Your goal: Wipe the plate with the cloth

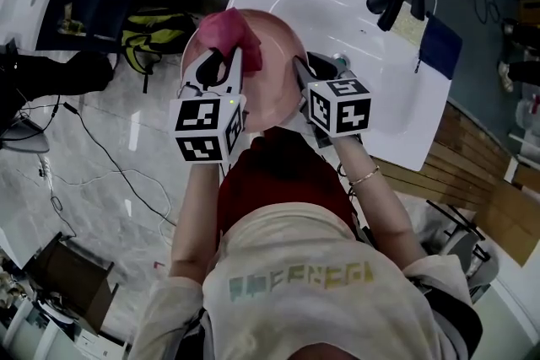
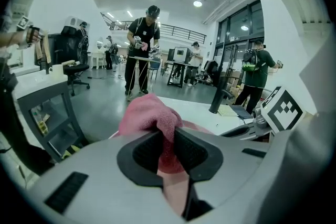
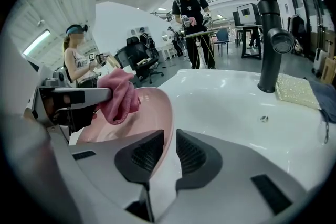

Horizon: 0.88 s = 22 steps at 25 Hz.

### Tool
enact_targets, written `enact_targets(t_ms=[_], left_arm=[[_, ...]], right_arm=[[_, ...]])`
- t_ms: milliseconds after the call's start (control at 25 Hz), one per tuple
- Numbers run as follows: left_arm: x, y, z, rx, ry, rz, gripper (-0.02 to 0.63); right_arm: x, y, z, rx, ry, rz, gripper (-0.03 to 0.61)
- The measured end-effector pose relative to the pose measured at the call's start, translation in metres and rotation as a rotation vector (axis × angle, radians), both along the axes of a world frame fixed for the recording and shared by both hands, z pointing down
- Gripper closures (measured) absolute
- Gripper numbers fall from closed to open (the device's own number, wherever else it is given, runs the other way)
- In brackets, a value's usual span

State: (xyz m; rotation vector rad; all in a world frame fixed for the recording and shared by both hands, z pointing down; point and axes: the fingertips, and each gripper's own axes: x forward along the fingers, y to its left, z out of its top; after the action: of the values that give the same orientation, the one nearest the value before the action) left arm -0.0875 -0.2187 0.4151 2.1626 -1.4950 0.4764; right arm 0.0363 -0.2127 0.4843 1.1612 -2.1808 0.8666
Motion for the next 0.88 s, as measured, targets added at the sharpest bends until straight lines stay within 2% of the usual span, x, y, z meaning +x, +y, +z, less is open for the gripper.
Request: enact_targets(t_ms=[400,880], left_arm=[[-0.006,-0.001,-0.002,-0.014,-0.023,0.001,0.546],[0.049,-0.023,-0.018,-0.013,-0.113,0.212,0.546]], right_arm=[[-0.001,-0.005,-0.003,0.019,0.012,0.021,0.502],[-0.004,-0.009,-0.008,0.037,0.043,0.029,0.503]])
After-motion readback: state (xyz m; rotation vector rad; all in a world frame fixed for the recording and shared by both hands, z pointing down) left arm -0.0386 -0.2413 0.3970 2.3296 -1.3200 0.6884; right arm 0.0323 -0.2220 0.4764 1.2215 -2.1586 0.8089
